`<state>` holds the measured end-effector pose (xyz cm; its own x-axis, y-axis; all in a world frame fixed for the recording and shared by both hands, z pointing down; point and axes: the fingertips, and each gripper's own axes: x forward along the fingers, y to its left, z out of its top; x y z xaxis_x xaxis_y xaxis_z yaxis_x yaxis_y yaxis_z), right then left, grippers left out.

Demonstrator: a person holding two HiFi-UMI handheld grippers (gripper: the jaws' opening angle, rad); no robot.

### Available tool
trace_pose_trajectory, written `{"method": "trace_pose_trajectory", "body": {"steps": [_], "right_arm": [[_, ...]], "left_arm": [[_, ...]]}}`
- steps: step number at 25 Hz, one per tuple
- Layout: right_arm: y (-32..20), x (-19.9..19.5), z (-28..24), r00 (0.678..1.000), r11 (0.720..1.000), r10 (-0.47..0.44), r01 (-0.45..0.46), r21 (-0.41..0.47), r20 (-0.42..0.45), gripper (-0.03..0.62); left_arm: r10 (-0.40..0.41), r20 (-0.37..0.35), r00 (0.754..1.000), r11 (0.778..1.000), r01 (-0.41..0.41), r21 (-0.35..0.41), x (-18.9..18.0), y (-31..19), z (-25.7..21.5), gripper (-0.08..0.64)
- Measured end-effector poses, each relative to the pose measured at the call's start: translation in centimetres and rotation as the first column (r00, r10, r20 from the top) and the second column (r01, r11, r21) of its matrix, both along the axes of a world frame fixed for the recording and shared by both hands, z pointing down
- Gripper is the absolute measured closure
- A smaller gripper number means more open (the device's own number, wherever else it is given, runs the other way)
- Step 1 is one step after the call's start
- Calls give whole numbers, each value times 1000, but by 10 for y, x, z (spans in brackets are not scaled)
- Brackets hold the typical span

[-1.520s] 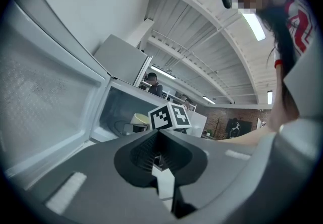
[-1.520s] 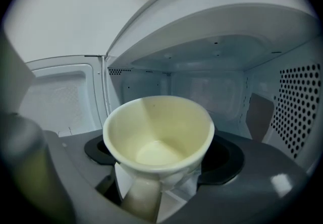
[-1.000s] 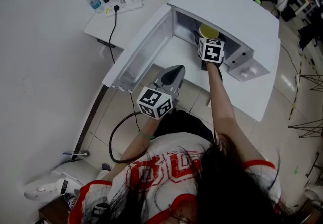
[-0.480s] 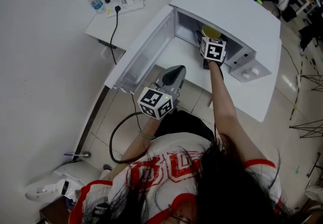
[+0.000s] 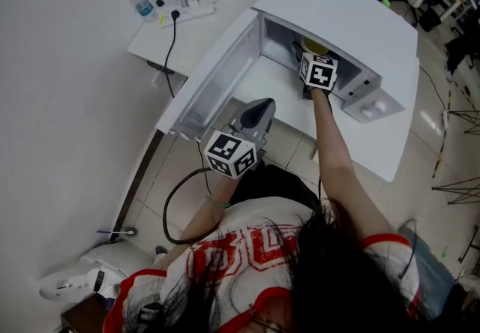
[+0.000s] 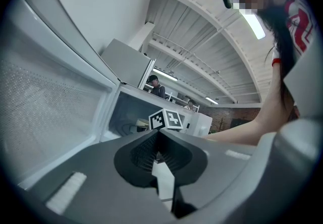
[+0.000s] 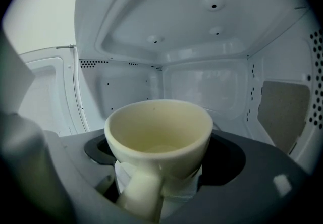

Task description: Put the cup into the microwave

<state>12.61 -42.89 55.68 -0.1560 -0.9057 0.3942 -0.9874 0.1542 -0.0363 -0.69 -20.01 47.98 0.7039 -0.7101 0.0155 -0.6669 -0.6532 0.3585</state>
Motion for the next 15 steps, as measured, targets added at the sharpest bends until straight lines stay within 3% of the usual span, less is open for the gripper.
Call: {"method": "trace_pose_trajectory", "body": {"steps": [15], "right_arm": [[-3, 1, -12, 1000, 999, -22, 22, 30, -21, 127]], "left_arm": [[-4, -2, 1000, 1000, 4, -17, -5, -1, 2, 563]]}}
